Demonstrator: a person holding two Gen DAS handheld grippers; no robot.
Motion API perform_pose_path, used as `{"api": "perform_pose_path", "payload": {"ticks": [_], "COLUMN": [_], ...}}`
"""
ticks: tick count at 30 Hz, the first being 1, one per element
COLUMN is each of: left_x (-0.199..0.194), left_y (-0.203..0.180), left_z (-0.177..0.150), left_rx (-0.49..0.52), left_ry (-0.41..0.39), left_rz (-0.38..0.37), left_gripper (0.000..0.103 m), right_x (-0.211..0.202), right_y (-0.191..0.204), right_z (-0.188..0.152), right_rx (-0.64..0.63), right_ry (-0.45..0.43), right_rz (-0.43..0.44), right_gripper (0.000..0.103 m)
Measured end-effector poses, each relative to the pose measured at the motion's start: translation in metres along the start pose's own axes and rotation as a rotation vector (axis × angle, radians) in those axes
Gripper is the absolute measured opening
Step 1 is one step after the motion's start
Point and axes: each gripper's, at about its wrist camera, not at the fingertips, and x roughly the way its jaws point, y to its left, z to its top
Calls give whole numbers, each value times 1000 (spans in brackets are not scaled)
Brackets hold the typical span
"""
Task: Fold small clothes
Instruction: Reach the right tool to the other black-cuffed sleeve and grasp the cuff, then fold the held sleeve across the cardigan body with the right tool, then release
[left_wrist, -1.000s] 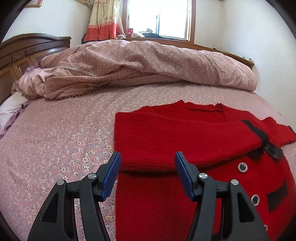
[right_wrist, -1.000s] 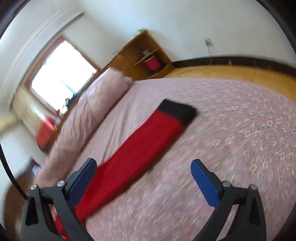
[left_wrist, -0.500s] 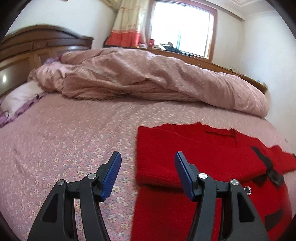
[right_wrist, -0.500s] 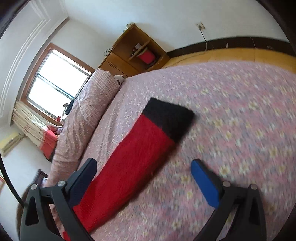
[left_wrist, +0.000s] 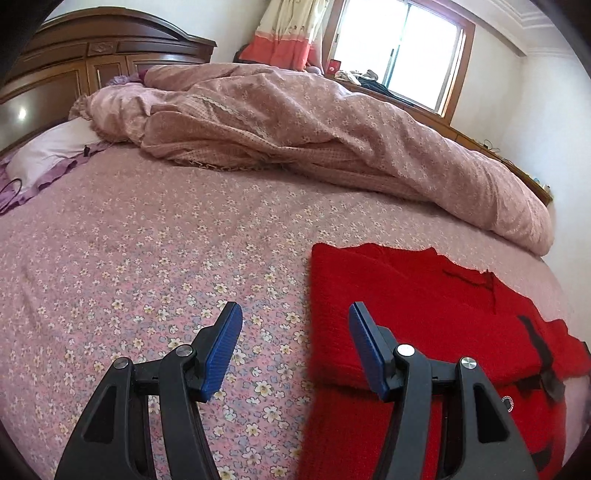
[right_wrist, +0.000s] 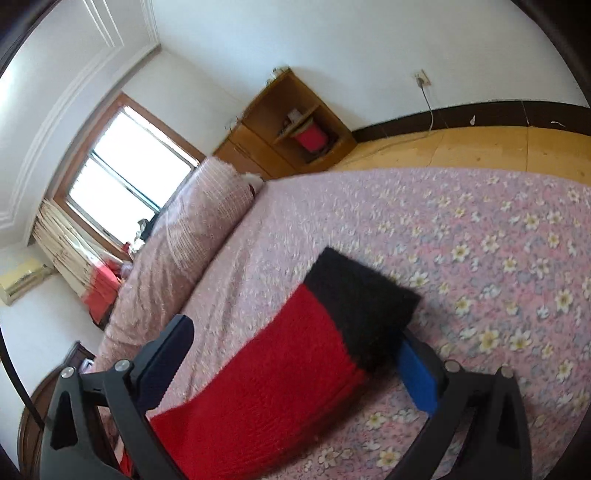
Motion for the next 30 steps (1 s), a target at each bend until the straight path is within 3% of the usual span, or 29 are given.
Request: {"api": "perform_pose_path", "payload": {"ticks": [4,8,9,10,11,12,13,16,19,22,25,27,30], "left_x": [0,-9,-10,-10,-10,-10,-10,-10,-11,-14,-13,-12,-11], "left_y": [-3,-15,-17,-21,-23,-25,-28,-36,-40,-43,-42,-39,-37], "left_z": [0,-2,-2,-3,-3,-4,-6,-10,-12,-13,-10,-7,1], "left_rx": [17,99,111,133,145,156,170,223,246,260,248,221,195], "left_ry": [6,-48,-54,-58,-57,-57,-58,-67,-73,-82,-75,-71,-64], "left_rz": [-7,7,8,4,2,2,4,9,2,-3,-1,-11,-31], "left_gripper": [54,54,54,54,54,54,54,54,54,54,54,54,54], "right_x": [5,2,3,2,1,-1,-5,-11,-9,-8,-18,-32,-55], "right_y": [5,2,1,-1,-10,-19,-31,-48,-40,-15,43,93,182], "right_z": [-5,-11,-11,-11,-10,-10,-10,-10,-8,-5,0,-2,-21], "right_rx": [-38,-44,-42,-29,16,70,133,231,185,49,-147,-237,-369], "right_ry": [12,-9,-5,-10,-17,-23,-35,-57,-22,-7,-54,-97,-150], "right_rz": [-54,-76,-113,-142,-160,-158,-110,-23,-59,-156,-199,-146,2], "right_gripper": [102,100,88,63,47,20,13,10,11,9,9,9,9]}}
